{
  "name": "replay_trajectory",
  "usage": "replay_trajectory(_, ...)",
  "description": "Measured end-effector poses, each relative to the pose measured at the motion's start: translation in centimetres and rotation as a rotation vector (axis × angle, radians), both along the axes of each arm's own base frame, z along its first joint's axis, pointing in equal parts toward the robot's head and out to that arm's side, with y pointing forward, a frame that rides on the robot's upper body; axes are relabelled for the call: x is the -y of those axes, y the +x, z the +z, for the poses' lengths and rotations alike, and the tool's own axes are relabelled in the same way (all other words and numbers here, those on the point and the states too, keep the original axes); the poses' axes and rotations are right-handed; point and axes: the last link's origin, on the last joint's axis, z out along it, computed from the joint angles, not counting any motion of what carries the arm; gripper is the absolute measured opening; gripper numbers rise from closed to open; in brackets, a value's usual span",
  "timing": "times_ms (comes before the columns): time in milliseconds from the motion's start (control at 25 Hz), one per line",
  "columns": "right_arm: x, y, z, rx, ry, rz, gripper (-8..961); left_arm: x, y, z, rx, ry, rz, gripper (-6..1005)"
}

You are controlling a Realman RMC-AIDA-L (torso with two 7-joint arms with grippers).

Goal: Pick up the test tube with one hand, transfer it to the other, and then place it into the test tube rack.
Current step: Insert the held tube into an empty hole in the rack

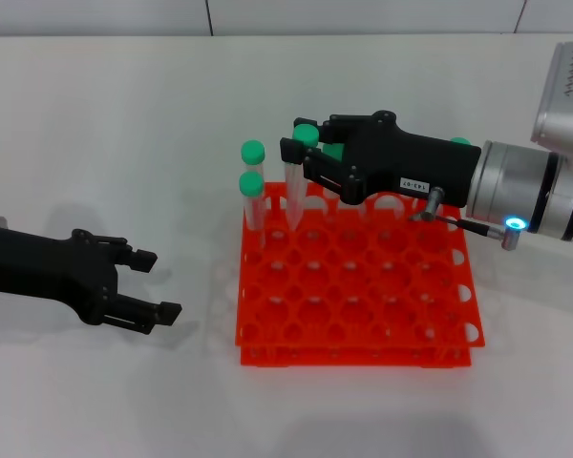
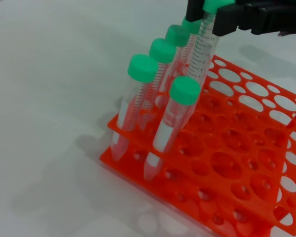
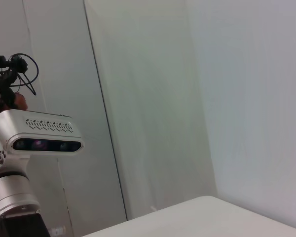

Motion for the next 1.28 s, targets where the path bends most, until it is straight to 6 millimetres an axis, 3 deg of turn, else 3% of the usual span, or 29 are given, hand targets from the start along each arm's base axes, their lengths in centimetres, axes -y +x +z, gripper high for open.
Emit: replay_trajectory(1280, 0.10, 0.04, -0.94, 0.018, -0.008, 0.002, 265, -0.06, 0.27, -0.29, -0.002, -0.007, -0.030, 874)
